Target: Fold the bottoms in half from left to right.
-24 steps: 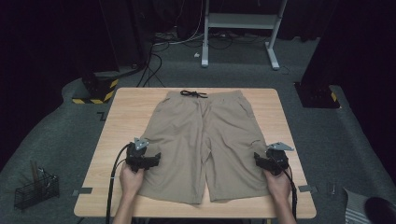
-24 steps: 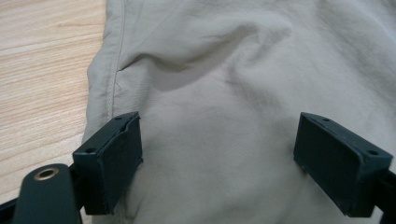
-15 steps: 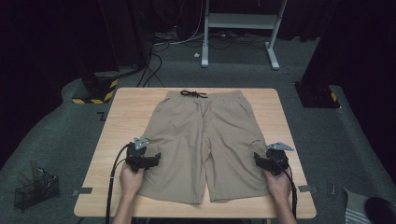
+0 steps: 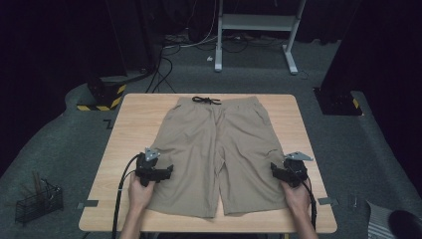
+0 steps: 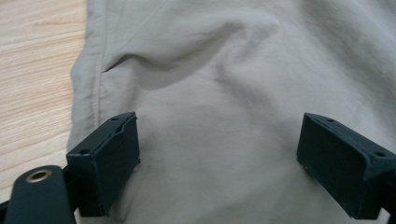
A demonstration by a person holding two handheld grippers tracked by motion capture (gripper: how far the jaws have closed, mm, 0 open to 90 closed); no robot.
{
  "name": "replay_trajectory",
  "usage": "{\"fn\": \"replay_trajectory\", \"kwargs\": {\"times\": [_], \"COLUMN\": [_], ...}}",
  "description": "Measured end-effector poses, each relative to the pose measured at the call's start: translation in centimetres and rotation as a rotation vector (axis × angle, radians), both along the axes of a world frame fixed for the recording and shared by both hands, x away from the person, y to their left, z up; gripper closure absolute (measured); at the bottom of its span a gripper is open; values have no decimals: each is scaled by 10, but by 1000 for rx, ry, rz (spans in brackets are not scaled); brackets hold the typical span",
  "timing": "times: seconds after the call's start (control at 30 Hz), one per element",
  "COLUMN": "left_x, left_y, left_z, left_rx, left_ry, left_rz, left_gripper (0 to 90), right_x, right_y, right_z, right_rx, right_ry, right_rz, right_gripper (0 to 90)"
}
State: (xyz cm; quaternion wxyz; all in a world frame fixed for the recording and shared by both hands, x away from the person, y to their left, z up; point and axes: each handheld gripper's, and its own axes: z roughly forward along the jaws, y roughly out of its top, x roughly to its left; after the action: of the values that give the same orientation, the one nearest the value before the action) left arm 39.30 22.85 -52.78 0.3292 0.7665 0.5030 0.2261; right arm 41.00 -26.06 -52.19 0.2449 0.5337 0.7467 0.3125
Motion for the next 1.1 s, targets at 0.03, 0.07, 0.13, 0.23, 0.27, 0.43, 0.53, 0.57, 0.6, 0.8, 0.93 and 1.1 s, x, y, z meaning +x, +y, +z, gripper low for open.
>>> {"fn": "replay_trajectory", "kwargs": {"times": [0.03,0.07,0.13,0.23,0.27,0.43,0.53,0.57,0.6,0.8,0.93,1.1], "left_x": [0,0,0,0,0,0,0,0,1,0,-3,2], "left_y": [0,0,0,0,0,0,0,-1,-1,0,4,0], "left_z": [0,0,0,0,0,0,0,0,0,3,11,20], "left_rx": [-3,-8,-11,-12,-12,-13,-12,-14,-17,-10,-80,-88], "left_ry": [0,3,5,5,5,5,6,6,8,31,-7,-11], "left_rz": [-3,-2,1,1,1,2,9,13,17,47,25,10], "left_gripper": [133,142,143,144,145,145,146,146,146,157,167,174], "right_x": [0,0,-1,-1,-1,0,0,0,1,2,-1,3], "right_y": [0,0,1,1,1,0,0,0,0,4,9,20], "right_z": [0,0,0,0,0,0,0,0,0,4,9,16], "right_rx": [-2,1,4,8,7,8,9,9,10,0,20,30], "right_ry": [-4,-1,1,4,4,6,10,10,11,21,-5,-9], "right_rz": [-2,-5,-10,-14,-14,-8,-7,-7,-5,3,25,58], "right_gripper": [332,333,334,333,333,312,282,282,281,282,289,288]}}
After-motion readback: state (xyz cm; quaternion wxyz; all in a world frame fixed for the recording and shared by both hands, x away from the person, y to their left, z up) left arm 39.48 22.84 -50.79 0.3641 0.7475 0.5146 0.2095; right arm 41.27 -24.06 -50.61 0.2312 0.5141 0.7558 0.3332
